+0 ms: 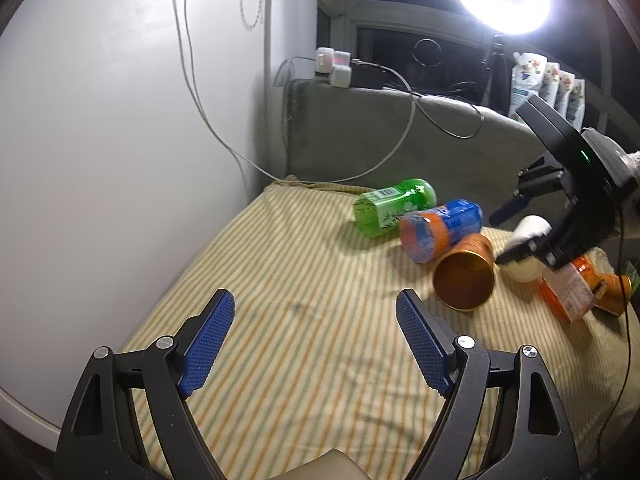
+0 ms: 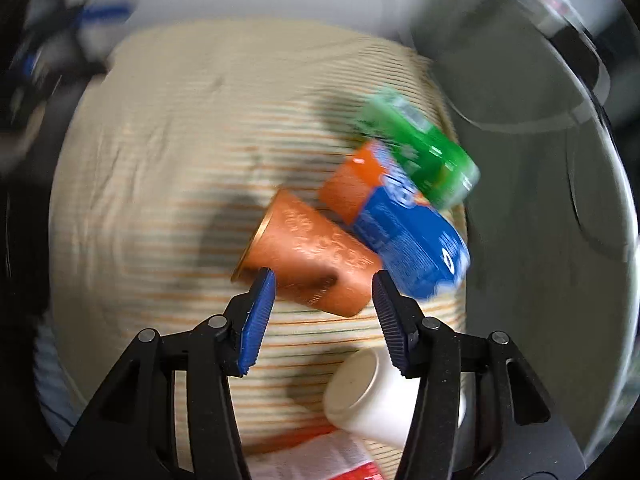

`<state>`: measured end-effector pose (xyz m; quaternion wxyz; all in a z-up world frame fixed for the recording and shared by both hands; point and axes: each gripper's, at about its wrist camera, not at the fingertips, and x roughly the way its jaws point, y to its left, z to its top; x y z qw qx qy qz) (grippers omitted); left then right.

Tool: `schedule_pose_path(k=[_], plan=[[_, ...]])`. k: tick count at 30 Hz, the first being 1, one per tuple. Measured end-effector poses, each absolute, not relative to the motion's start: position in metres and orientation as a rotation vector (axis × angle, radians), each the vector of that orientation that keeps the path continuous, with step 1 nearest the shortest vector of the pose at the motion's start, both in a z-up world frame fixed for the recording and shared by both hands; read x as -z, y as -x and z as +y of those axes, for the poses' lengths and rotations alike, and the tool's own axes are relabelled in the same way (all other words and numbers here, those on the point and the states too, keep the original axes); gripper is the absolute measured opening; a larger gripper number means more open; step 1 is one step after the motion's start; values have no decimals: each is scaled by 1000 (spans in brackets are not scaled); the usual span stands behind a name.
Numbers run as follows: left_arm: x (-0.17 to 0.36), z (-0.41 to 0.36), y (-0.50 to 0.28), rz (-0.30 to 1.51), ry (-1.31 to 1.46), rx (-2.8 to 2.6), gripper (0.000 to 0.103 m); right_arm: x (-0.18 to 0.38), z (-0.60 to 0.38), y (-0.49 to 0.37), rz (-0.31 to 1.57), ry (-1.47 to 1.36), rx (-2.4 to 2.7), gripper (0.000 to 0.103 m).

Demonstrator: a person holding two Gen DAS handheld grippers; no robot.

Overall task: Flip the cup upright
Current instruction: 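Move the right gripper down to the orange cup lying on its side, then close the right gripper on the orange cup and lift, turning it upright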

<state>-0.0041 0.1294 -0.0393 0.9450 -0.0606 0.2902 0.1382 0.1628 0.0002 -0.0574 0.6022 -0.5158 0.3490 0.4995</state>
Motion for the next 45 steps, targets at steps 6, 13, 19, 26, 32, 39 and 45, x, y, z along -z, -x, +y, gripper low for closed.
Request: schedule_pose_path(k=[6,13,19,26,32,39,45], plan=[[36,140,-11,610,144,-327,83,74,10,-154,726,1465,-1227,58],[37,144,-28,642,139,-368,83,92,16,-154,633,1624,-1288,64],[41,147,-32,661,142,-396,83,105,32,-149,573,1681,-1350,71],[40,150,-28,665,142,-407,83,115,49,-153,621,1630,-1359,69],[42,146,-27,671,156,-367,83,94,57,-162,787,1400,-1365,69],[39,141,-18,662,169,-303,83,82,41,-157,1085,1006,-1319,69],[35,127,-8,666,156,-227,83,92,14,-157,1321,604,-1141,69]])
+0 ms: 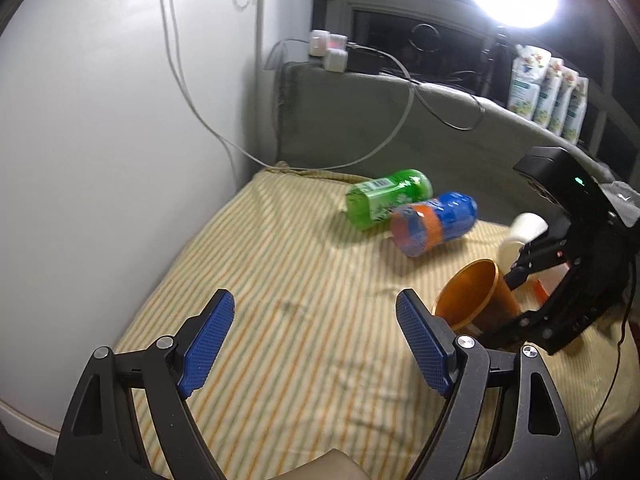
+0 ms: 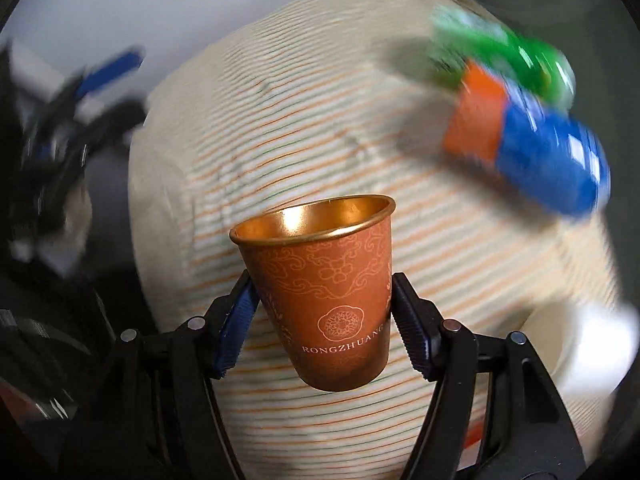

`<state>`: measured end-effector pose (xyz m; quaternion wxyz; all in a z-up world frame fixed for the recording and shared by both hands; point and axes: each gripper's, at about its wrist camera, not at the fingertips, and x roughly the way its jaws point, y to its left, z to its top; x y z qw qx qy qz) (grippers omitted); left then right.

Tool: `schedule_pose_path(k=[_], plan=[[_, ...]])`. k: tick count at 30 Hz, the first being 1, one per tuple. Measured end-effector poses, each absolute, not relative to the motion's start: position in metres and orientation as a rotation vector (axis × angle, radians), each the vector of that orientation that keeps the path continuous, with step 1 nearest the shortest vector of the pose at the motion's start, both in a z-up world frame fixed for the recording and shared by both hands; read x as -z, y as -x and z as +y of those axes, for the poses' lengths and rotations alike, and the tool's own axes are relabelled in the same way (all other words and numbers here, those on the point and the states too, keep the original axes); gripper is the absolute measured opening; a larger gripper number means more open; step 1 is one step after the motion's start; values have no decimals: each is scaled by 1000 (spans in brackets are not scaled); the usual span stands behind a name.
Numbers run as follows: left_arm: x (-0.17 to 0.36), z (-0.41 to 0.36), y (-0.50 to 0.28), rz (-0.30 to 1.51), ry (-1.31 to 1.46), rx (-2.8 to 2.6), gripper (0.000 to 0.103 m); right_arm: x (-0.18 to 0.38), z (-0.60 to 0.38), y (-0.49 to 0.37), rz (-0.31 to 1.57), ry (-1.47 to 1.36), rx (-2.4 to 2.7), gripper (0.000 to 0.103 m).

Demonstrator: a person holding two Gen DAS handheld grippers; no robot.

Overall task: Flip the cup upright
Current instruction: 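Lower the upright orange cup onto the table and open the right gripper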

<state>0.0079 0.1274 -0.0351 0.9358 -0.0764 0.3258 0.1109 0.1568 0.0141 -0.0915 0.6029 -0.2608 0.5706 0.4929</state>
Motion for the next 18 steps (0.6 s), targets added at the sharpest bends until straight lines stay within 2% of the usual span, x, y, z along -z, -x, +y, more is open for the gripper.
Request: schedule_pose_path(k=[8,16,18], plan=[[34,106,-2,686,164,-120,83,120,-47,-177,1559,-36,-804,69],[34,77,-6,722,161,-29,83,123,-76,-173,1546,-181,-690,70],[34,71,-7,725,158,-13,83,122,-79,-170,1533,-170,-690,74]])
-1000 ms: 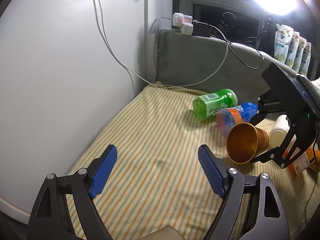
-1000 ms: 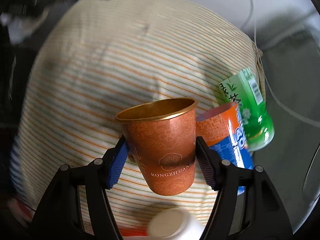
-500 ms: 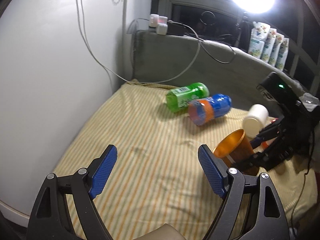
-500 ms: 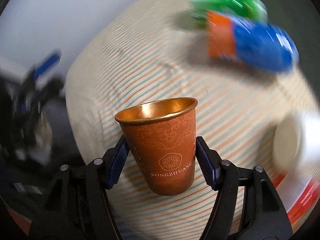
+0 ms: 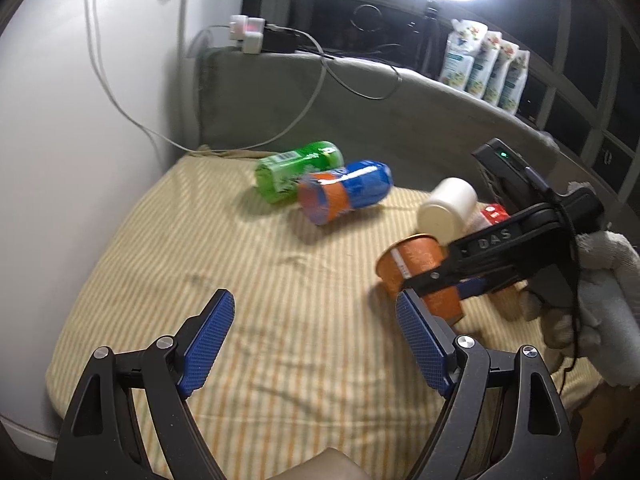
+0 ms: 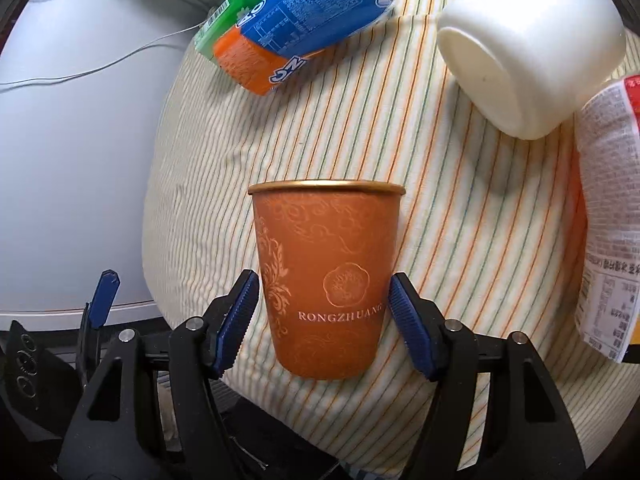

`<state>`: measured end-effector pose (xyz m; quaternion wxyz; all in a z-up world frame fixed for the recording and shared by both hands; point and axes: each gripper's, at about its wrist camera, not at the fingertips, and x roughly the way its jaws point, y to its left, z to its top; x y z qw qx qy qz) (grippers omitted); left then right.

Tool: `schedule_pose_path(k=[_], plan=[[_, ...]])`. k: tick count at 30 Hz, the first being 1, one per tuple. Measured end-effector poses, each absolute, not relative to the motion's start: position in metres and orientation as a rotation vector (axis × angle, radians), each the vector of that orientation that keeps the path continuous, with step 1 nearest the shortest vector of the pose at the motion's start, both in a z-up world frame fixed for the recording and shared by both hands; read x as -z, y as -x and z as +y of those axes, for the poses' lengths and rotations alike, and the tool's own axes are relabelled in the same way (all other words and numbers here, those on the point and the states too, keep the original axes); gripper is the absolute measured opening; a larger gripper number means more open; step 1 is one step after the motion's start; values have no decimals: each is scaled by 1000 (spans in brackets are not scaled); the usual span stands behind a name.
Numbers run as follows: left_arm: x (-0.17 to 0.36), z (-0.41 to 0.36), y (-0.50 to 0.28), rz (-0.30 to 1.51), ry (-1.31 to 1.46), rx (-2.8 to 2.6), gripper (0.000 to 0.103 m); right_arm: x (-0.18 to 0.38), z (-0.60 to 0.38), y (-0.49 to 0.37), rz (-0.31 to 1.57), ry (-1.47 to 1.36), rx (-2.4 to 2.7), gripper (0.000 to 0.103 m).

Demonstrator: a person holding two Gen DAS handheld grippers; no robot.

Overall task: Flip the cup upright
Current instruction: 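Lower the upright orange cup onto the table and open the right gripper, then close the left gripper around the upright orange cup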

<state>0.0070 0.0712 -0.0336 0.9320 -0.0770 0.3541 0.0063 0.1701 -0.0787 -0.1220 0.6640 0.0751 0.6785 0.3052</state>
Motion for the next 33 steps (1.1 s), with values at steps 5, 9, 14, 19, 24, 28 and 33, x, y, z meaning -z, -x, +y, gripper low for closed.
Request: schedule_pose_path(k=[5,9,14,19,24,28,33], plan=[[32,61,-10,735,161,12,83,116,-82,-171,1485,-135,-707,77],[31,55,-14,750,176,40,83,97,-88,-173,1414,-84,-732,77],[32,44,-25,773,202,92,82,59,-113,-155,1223,14,-721,77],[38,37,-45,832,274,182,81,25,-157,-139,1074,39,-674,77],[47,40,-71,914,399,264,81,16,-190,-121,985,11,-592,78],[60,43,-94,1000,501,306,81,19,-217,-112,955,-60,-542,78],[72,47,-110,1076,575,326,81,27,-246,-100,932,-132,-488,78]])
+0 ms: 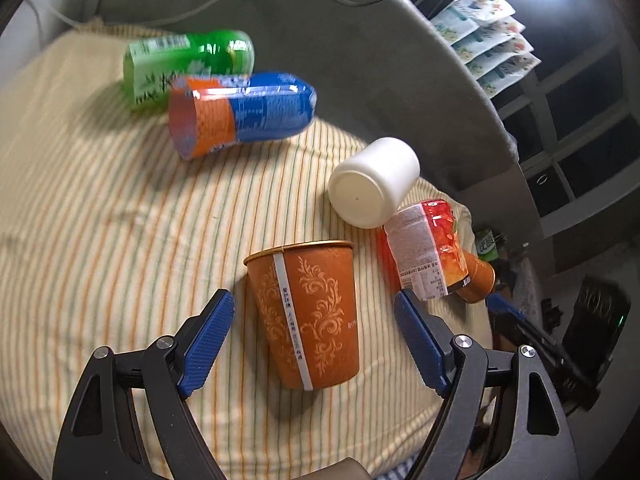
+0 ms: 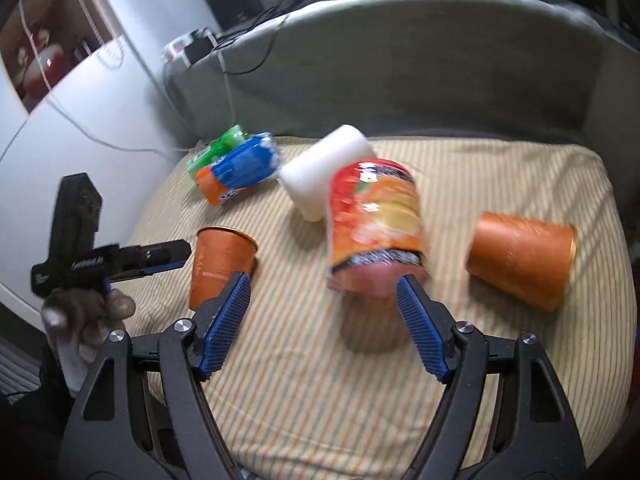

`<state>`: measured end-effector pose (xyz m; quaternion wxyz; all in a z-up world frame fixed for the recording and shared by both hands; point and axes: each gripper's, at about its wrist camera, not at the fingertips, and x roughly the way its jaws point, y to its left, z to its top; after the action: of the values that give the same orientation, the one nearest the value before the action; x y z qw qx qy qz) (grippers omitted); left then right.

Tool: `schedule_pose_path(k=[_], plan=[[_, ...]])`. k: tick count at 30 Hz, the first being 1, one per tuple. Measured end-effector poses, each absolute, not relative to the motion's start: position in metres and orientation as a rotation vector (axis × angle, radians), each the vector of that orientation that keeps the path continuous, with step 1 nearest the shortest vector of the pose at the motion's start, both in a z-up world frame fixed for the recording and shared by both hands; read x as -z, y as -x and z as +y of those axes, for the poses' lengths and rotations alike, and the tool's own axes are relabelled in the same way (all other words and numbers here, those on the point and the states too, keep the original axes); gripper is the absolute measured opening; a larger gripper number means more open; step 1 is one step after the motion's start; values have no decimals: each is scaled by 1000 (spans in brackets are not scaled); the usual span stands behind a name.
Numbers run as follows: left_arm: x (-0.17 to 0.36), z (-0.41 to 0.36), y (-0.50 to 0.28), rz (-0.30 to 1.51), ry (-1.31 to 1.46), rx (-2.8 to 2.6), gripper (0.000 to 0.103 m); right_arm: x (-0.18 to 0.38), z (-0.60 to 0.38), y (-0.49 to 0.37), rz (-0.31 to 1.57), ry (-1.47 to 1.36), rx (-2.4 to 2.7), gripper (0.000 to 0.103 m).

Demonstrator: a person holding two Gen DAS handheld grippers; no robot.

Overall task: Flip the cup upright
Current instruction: 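Close the left gripper around the upright orange cup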

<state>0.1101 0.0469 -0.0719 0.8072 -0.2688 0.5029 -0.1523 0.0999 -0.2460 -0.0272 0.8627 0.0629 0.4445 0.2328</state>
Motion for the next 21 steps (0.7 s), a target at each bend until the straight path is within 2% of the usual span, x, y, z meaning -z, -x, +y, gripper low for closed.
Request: schedule_pose_path(k=[12,19,21], plan=[[85,37,-130,1135,587,312,78,35,-262,-93,917,-176,-468,78],[88,32,-135,1150,571,316,64,37,-267,-92,911,-187,-448,78],[89,30,-137,1153,564,312,63,38,-269,-92,911,-192,-443,78]])
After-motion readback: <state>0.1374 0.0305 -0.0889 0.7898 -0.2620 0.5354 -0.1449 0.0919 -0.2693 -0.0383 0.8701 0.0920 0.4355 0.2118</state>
